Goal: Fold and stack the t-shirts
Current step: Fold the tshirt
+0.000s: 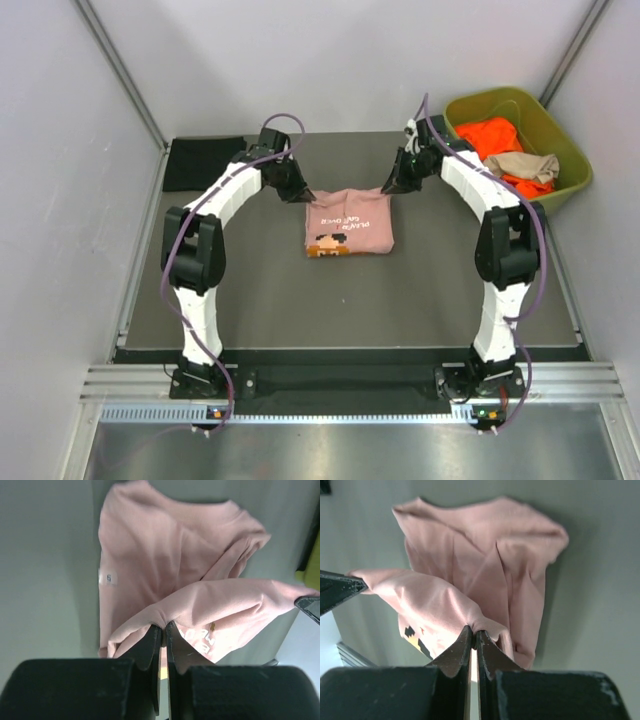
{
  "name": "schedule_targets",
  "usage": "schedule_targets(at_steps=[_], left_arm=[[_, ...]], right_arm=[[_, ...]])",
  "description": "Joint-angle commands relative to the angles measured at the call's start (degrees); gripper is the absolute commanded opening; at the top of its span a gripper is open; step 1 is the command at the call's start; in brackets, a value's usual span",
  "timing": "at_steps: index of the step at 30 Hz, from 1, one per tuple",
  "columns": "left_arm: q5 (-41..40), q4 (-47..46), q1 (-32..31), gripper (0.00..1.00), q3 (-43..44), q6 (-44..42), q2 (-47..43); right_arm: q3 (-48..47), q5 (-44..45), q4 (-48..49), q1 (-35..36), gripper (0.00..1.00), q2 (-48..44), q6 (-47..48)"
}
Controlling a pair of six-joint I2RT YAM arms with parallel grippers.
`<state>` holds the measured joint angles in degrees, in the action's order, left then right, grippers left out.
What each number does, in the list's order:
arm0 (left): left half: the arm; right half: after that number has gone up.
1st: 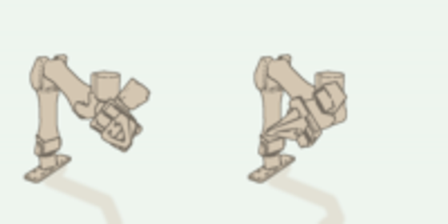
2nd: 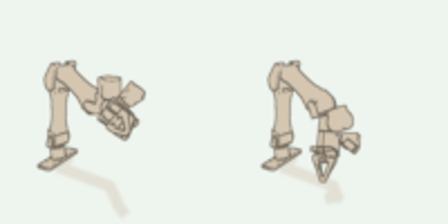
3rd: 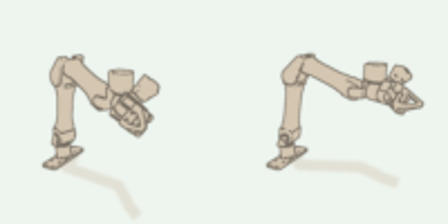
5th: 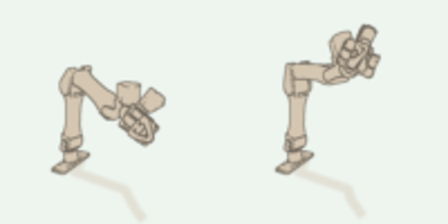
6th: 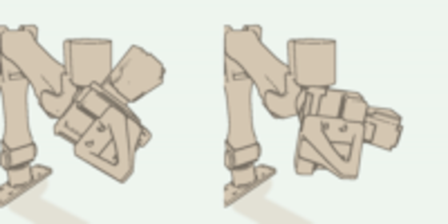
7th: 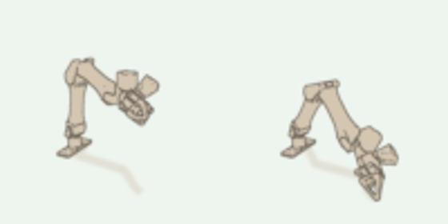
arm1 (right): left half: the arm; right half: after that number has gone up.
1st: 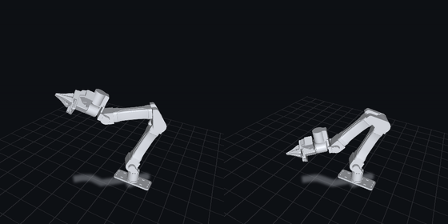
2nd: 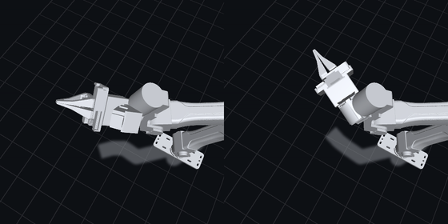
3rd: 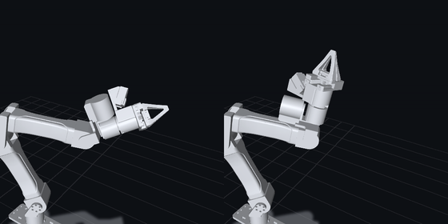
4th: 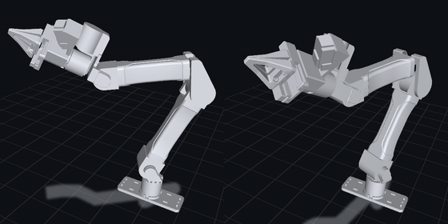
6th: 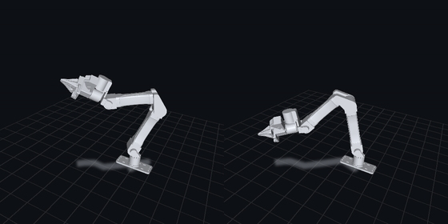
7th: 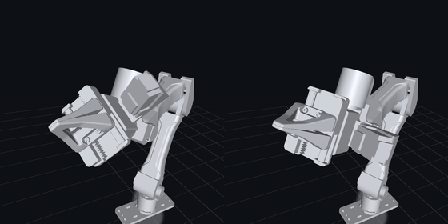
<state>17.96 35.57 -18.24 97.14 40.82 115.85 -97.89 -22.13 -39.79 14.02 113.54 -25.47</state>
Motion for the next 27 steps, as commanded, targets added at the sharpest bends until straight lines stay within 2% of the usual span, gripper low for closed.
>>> schedule_targets(at_steps=[1, 7, 18, 21, 23, 24, 27], left_arm=[[2.3, -3.7, 1.3, 0.00, 4.9, -0.1, 2.1], [3.8, -4.3, 1.4, 0.00, 11.0, 0.3, 8.2], [2.6, -5.6, 2.7, 0.00, 12.6, 0.8, 13.2], [2.0, -6.5, 3.2, 0.00, 12.7, 0.6, 14.0], [0.4, -6.7, 3.5, 0.00, 12.9, 0.2, 14.4], [-0.1, -6.8, 3.6, 0.05, 13.1, -0.1, 14.5], [-0.6, -7.7, 4.3, 0.11, 13.8, -0.5, 14.5]], right_arm=[[-7.0, -1.9, 0.4, -1.6, 0.00, 3.5, 0.6], [-10.0, -3.1, 0.2, -2.4, 0.00, 8.1, 0.4], [-12.9, -5.3, 2.1, -3.6, 0.01, 13.8, 0.5], [-13.9, -5.8, 3.5, -3.7, 0.07, 15.3, 0.9], [-15.7, -5.9, 3.7, -3.9, 0.16, 16.7, 1.0], [-16.8, -5.9, 3.4, -3.9, 0.18, 17.5, 1.1], [-20.1, -4.5, 2.7, -4.0, 0.22, 18.5, 1.7]])
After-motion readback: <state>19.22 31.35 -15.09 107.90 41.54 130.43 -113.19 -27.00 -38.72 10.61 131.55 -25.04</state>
